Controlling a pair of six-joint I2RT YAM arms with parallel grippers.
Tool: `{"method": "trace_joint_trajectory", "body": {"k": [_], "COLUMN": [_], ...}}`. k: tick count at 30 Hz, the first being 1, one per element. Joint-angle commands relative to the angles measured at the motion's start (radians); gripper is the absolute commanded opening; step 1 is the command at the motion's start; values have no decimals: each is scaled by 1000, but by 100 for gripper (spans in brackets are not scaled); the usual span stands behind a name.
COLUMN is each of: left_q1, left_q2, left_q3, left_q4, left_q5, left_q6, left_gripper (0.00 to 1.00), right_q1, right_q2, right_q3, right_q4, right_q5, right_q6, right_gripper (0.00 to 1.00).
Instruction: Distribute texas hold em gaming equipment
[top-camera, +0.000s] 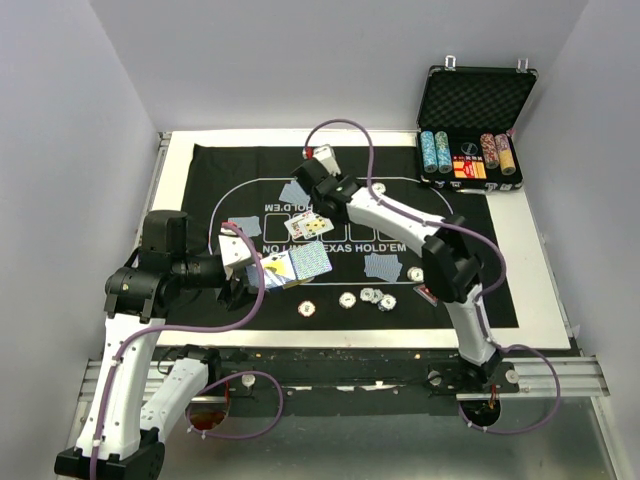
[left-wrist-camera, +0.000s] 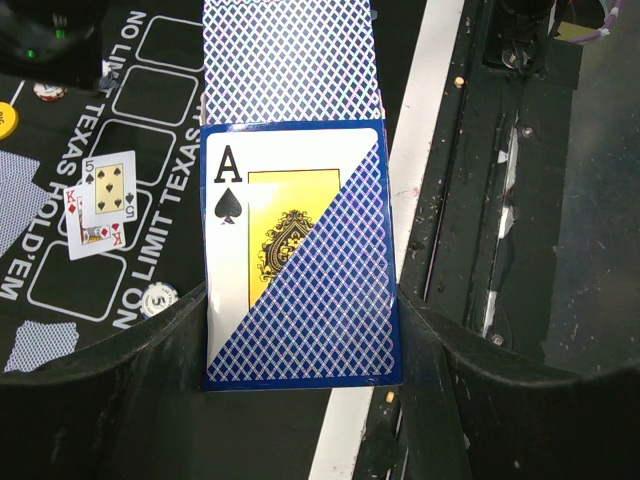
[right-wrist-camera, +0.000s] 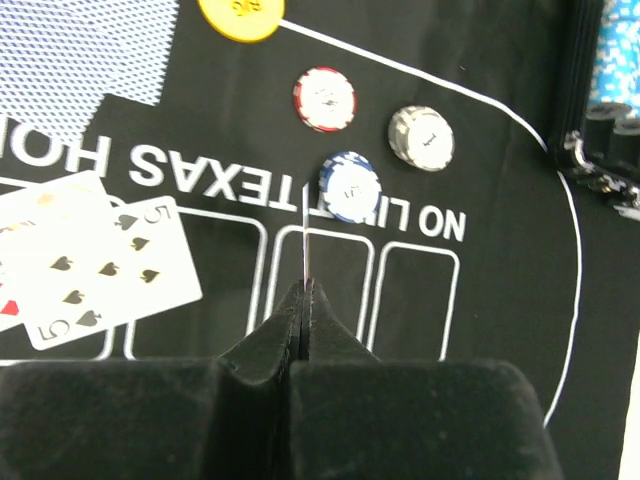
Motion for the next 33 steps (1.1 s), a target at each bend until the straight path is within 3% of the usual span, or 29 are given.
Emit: {"method": "trace_joint_trajectory", "body": {"k": [1,12,23,33], "left_q1": [4,3,4,3], "left_q2": [-13,-26,-27,-29], "left_q3": [14,11,5,-4], "left_q4": [-2,-15,-10,-2], "left_q5": [42,35,35,38], "left_q6": [4,12,10,10], "left_gripper": [20,20,20,20], "right_q1": [30,124,147,147], "right_q2": [107,274,290,224], "right_q3": [64,102,47,-65], "right_q4": [43,25,34,84], "right_q5": [91,168,28,-88], "right_q6": [-28,-49,7,35], "right_gripper": [1,1,1,32]}}
